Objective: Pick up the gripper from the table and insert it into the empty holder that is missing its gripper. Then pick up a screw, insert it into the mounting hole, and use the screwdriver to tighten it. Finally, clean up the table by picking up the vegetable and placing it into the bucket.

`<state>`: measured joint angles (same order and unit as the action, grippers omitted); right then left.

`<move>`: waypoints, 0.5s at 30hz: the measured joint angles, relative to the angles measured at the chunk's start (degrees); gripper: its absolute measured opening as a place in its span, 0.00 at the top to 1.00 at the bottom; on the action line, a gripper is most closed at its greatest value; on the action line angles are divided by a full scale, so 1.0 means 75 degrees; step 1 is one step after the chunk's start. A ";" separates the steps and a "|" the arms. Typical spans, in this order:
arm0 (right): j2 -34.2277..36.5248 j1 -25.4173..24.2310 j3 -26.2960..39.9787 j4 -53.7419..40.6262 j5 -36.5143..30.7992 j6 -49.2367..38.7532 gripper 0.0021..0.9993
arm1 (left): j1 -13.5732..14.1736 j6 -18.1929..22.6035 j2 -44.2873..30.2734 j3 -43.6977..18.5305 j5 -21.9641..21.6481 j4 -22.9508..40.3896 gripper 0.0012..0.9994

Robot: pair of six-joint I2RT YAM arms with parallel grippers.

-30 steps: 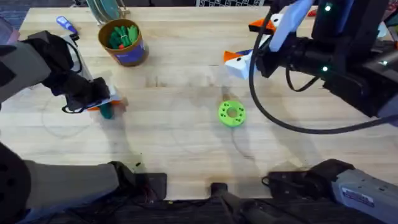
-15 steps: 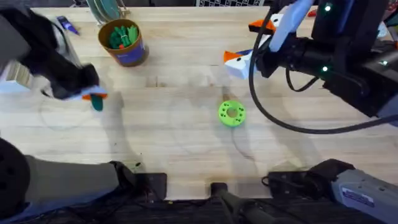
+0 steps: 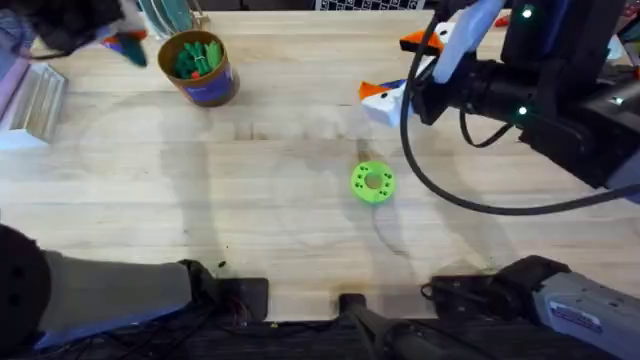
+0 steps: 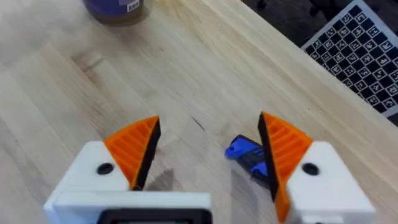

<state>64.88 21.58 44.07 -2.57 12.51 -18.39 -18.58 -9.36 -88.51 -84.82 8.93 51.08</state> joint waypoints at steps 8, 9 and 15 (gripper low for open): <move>0.0000 0.0000 0.0000 0.0006 0.0000 -0.0002 0.06 | 0.0982 -0.0478 -0.0907 0.0000 0.0368 -0.1287 0.98; 0.0000 0.0000 0.0000 0.0009 0.0000 -0.0003 0.06 | 0.0996 -0.0571 -0.1077 0.0000 0.0384 -0.1344 0.98; 0.0000 0.0000 0.0000 0.0009 0.0000 0.0000 0.06 | 0.0887 -0.1232 -0.2059 0.0005 0.0144 -0.1412 0.98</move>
<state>64.88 21.58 44.07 -2.50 12.51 -18.39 -11.93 -18.60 -103.95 -84.78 10.02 40.49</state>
